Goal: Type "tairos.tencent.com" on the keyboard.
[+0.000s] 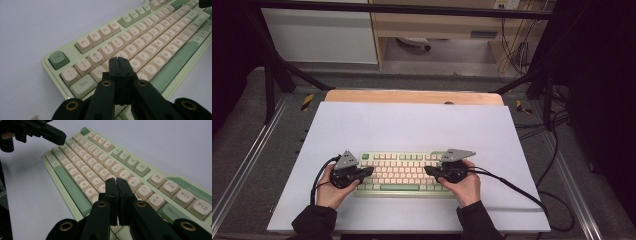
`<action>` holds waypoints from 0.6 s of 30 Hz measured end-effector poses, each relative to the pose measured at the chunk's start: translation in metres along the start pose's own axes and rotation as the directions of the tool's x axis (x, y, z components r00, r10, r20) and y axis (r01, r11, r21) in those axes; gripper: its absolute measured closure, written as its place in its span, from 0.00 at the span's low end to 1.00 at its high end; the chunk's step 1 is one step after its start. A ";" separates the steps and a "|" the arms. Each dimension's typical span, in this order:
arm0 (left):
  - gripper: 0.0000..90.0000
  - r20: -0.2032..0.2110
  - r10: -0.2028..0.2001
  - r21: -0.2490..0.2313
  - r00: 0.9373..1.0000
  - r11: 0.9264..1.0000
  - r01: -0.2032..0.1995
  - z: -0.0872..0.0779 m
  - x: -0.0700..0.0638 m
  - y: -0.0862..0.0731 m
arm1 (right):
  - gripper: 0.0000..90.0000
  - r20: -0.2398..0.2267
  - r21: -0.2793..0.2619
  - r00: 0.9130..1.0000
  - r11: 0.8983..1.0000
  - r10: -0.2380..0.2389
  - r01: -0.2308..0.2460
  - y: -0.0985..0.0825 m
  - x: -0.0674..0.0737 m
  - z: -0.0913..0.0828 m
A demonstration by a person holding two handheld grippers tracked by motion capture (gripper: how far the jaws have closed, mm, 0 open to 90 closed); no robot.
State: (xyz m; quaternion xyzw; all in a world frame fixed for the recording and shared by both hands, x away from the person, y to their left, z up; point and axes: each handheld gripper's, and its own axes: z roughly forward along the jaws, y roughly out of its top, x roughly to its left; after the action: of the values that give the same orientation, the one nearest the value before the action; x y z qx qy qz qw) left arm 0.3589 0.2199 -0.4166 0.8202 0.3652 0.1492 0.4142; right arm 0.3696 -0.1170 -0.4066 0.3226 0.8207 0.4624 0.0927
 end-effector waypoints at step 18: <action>1.00 0.002 0.004 0.001 1.000 1.000 -0.004 0.001 0.000 0.000 | 1.00 0.028 0.071 1.000 0.997 -0.001 -0.001 0.011 0.010 0.048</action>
State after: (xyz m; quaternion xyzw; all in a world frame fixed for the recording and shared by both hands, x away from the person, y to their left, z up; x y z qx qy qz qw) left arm 0.3590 0.2192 -0.4167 0.8214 0.3633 0.1491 0.4138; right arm 0.3881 -0.0730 -0.4234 0.3321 0.8353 0.4282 0.0930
